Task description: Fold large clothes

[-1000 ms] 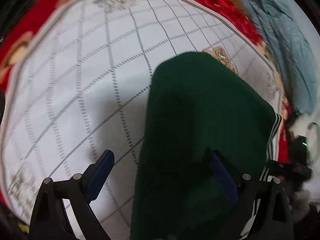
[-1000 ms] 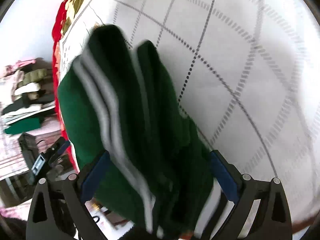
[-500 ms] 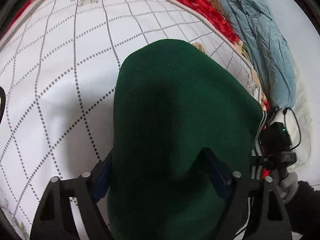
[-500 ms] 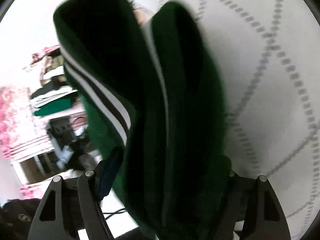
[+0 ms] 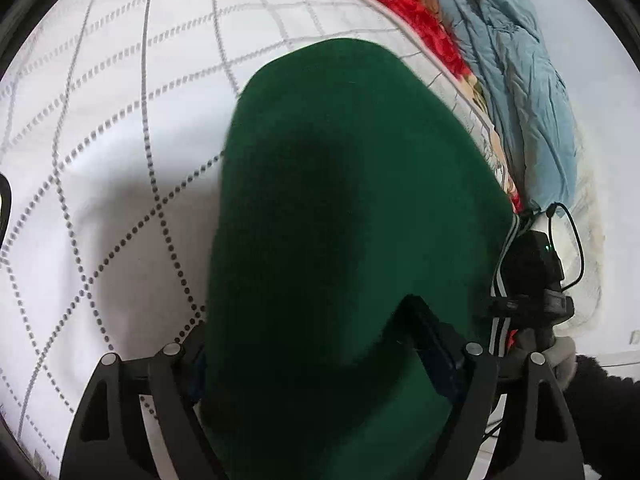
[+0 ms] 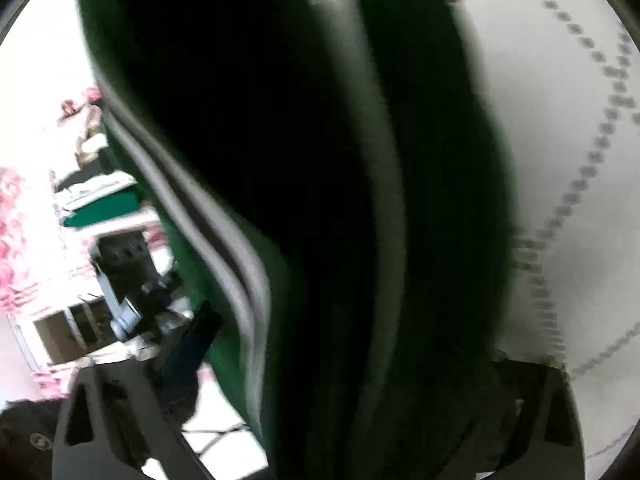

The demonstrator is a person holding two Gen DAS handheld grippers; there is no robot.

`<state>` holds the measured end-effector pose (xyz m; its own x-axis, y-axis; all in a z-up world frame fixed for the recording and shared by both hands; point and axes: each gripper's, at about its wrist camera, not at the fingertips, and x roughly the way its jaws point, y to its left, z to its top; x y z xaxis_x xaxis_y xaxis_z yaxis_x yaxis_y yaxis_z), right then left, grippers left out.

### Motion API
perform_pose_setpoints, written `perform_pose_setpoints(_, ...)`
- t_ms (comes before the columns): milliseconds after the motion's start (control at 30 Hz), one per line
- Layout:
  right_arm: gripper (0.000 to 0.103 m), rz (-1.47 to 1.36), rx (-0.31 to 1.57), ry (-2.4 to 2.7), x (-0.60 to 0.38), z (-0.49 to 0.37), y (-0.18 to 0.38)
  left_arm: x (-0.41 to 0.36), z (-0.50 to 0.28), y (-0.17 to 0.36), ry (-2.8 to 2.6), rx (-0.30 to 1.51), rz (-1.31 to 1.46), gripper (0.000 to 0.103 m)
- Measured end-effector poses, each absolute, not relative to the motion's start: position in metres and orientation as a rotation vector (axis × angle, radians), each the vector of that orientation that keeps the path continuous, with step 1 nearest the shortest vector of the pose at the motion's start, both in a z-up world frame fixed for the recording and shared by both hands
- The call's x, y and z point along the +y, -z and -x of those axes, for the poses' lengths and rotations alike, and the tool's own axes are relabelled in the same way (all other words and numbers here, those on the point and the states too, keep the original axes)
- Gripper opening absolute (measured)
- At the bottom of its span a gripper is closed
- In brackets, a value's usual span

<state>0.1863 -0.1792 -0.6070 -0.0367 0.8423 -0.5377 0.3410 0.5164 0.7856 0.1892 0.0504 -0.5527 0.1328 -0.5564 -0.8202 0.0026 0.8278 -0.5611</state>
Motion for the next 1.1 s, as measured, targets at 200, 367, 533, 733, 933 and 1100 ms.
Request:
perform_pose_setpoints(200, 0.054, -1.1, 1.564, -0.529, -0.18, -0.199, 0.582, 0.053, -0.2, 0.522, 0.412, 1.344, 0.483, 0.071)
perform_pose_setpoints(367, 0.053, -1.075, 1.538, -0.526, -0.183, -0.229, 0.547, 0.043, -0.226, 0.503, 0.434, 1.325, 0.469, 0.071)
perform_pose_setpoints(533, 0.053, -1.038, 1.515, -0.519, -0.217, -0.276, 0.511, 0.036, -0.272, 0.479, 0.452, 1.28, 0.491, 0.071)
perform_pose_setpoints(733, 0.053, -0.974, 1.48, -0.517, -0.236, -0.389, 0.462, 0.024, -0.357, 0.451, 0.462, 1.221, 0.508, 0.071)
perform_pose_setpoints(933, 0.053, -0.903, 1.473, -0.525, -0.271, -0.554, 0.455, 0.01, -0.474, 0.463, 0.438, 1.199, 0.514, 0.071)
perform_pose_setpoints(1100, 0.053, -0.878, 1.513, -0.51, -0.287, -0.662, 0.491, 0.004, -0.562, 0.514, 0.407, 1.239, 0.549, 0.071)
